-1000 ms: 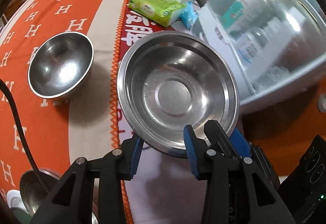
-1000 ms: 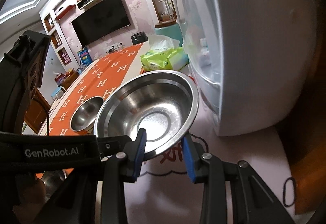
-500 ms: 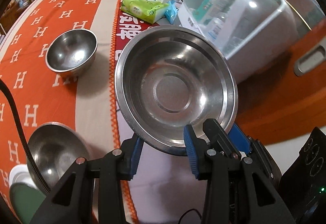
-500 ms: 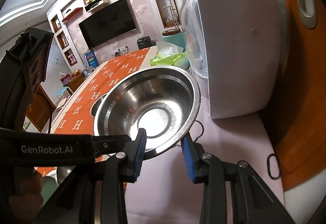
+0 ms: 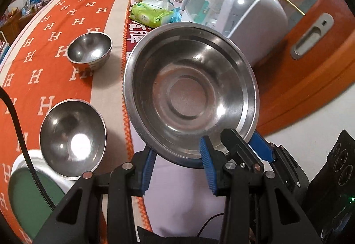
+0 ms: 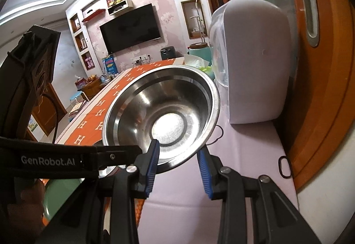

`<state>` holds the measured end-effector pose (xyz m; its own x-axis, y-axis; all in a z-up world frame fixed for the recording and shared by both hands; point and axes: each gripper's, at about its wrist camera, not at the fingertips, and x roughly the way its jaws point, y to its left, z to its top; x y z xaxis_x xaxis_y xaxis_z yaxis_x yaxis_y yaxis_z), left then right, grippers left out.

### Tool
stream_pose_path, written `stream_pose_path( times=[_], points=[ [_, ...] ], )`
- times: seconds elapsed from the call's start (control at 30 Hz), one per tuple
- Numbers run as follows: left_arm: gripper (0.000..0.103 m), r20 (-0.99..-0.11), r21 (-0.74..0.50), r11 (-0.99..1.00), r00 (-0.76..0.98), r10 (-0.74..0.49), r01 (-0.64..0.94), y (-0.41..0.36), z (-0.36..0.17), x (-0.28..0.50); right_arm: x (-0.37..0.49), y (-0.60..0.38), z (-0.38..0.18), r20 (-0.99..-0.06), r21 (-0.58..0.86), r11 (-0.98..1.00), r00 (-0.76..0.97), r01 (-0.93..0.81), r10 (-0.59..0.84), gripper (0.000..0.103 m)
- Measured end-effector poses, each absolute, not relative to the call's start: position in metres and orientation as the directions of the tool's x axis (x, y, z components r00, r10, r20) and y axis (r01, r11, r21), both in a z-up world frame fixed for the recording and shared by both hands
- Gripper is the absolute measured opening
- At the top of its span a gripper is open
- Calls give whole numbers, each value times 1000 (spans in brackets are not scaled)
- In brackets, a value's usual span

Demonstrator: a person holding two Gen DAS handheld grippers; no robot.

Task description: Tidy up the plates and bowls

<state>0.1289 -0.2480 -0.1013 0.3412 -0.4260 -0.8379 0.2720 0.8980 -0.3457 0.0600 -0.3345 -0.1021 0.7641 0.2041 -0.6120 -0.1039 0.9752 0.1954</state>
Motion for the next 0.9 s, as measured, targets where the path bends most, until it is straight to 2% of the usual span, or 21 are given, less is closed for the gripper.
stream_pose_path(
  times=[0.47,0.9],
  points=[
    [39,-845,-307,906,356,-400,290,-222,-89,64,6,-319,-83,-605,182,967,755,-178,253,33],
    [39,-900,-334,913,210,-383,236,-191,-131,16,-37,-299,-111,-714,219,947,623,-236,320,33]
  ],
)
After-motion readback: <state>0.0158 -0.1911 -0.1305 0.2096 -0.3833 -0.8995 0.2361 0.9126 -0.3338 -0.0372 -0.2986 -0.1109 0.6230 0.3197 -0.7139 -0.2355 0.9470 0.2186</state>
